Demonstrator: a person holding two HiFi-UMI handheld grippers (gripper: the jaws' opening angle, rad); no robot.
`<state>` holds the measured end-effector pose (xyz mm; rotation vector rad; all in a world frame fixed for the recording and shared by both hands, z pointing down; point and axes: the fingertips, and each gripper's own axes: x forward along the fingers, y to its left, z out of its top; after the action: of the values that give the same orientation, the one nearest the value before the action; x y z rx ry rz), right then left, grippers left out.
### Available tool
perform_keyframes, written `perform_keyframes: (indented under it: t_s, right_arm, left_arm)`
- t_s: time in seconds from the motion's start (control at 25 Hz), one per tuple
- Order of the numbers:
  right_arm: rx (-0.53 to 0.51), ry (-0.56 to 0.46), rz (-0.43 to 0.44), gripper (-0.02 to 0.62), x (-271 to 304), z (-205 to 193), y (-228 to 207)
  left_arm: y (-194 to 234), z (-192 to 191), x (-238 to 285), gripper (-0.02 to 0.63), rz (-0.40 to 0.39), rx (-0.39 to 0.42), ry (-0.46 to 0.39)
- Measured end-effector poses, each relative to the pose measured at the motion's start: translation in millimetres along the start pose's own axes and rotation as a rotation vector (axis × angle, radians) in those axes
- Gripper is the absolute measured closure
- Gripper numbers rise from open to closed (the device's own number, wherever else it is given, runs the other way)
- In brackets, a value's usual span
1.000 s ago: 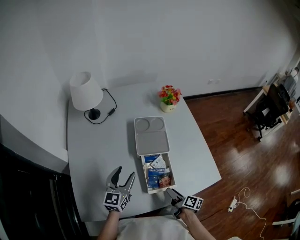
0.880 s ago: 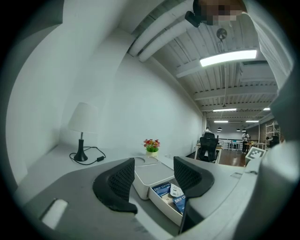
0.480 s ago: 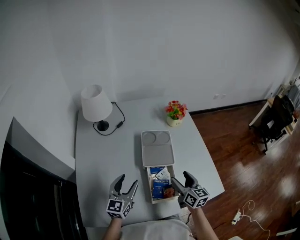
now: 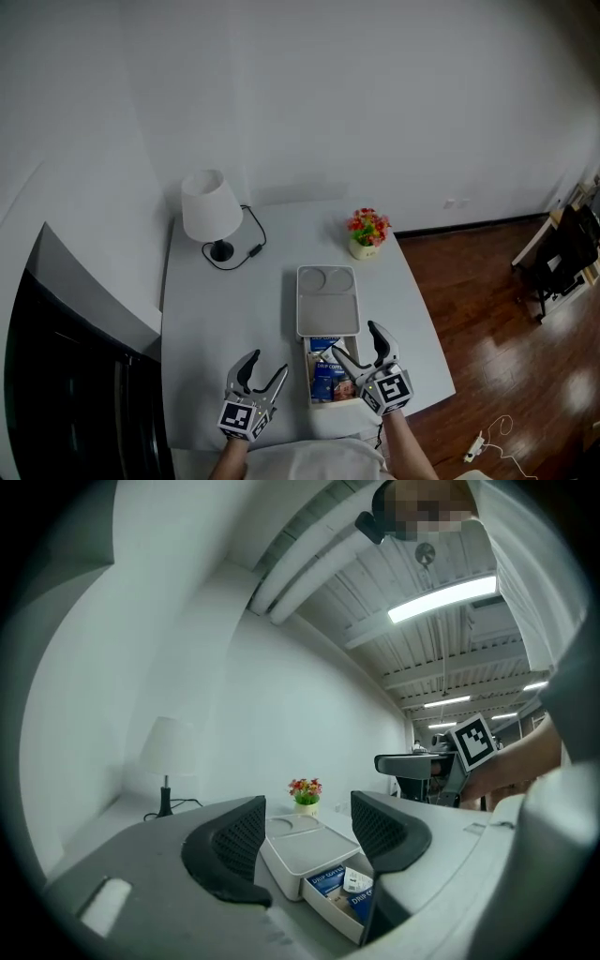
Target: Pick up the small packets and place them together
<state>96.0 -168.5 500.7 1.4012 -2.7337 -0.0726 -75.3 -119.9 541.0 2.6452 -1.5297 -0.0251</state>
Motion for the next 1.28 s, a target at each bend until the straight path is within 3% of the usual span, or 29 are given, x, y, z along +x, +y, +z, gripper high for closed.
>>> perform_keyframes:
  t_s: [0.52,0.88,1.28]
  right_arm:
    - [-0.021,-0.018,0.033,0.175,-3,7,9]
    - [-0.01,0.043,0.121,0.197,-7,-9,22]
    - [-0.052,0.252,0.278,0.206,-25,-66,36]
  left_arm:
    - [-10,16,5,0.29,-0.04,0.038,-0.033]
    - [-15,15,8,0.291,-0.065,0.024,-0.03]
    - [-24,7,10,0.291,-0.095,0.039,-0.003]
